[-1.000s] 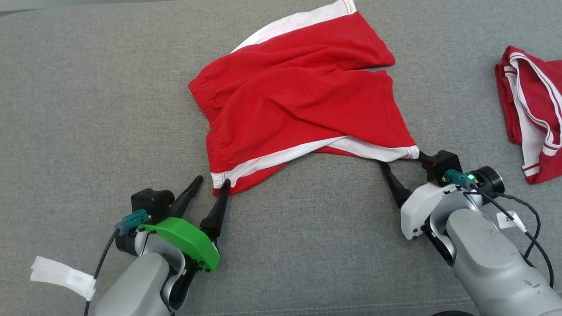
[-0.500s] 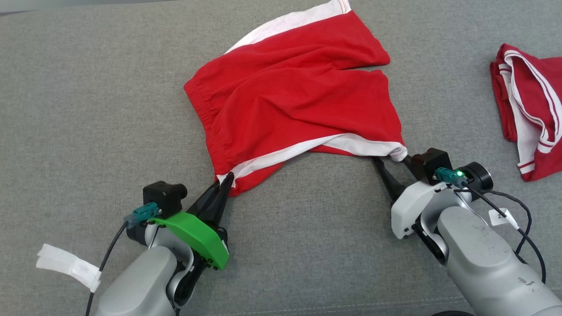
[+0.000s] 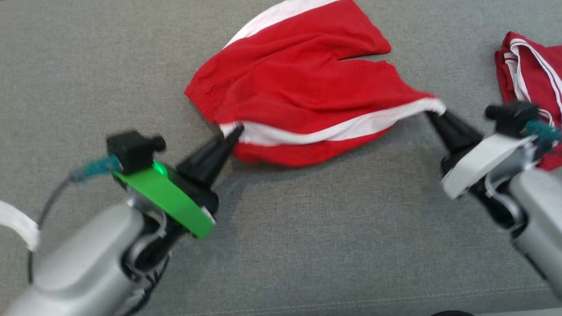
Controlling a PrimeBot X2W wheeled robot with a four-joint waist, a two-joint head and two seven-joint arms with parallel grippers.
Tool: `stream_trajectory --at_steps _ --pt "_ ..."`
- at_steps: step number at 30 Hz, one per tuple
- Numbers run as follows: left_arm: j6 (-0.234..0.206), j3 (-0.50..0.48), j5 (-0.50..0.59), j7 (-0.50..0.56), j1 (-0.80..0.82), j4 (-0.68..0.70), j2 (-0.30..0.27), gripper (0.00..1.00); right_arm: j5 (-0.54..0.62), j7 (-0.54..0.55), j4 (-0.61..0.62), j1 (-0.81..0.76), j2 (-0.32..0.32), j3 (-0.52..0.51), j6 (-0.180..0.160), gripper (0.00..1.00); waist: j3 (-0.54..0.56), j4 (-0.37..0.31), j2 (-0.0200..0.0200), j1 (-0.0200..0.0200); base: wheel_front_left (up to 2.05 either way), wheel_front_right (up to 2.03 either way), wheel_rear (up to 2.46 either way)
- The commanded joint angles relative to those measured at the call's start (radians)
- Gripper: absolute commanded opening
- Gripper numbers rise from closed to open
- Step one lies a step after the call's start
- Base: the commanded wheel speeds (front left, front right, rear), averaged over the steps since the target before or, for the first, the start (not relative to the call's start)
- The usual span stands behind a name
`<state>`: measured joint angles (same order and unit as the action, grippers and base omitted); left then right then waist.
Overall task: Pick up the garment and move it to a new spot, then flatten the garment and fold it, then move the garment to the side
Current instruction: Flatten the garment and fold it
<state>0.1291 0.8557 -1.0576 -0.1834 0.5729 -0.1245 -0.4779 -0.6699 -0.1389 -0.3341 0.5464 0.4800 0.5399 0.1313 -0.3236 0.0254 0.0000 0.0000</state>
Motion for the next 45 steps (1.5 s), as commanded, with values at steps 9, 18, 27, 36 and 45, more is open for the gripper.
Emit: stream_trajectory --at_steps 9,18,27,36,45 --pt "0.003 -0.09 -0.192 0.311 0.527 -0.021 -0.111 0.0 -0.105 0.368 0.159 0.451 0.16 -0.091 -0.001 0.0 -0.293 0.034 0.0 0.0 0.0 0.0 0.0" --pt "-0.039 -0.16 -0.024 0.146 1.043 -0.52 0.061 0.0 0.265 0.069 -0.307 1.072 -0.23 -0.252 -0.001 0.0 -0.417 -0.019 0.0 0.0 0.0 0.0 0.0" --pt "0.0 -0.121 0.164 -0.081 1.083 -0.647 0.117 0.0 0.341 -0.117 -0.432 1.079 -0.328 -0.182 -0.001 0.0 -0.433 -0.035 0.0 0.0 0.0 0.0 0.0" --pt "0.003 -0.045 0.217 -0.082 0.686 -0.5 0.041 0.0 0.229 -0.126 -0.201 0.616 -0.164 0.011 -0.001 0.0 -0.355 -0.026 0.0 0.0 0.0 0.0 0.0" --pt "0.003 -0.177 0.231 -0.082 0.223 -0.267 0.022 0.0 0.156 -0.126 0.051 0.117 -0.047 -0.055 -0.001 0.0 -0.134 -0.006 0.0 0.0 0.0 0.0 0.0"
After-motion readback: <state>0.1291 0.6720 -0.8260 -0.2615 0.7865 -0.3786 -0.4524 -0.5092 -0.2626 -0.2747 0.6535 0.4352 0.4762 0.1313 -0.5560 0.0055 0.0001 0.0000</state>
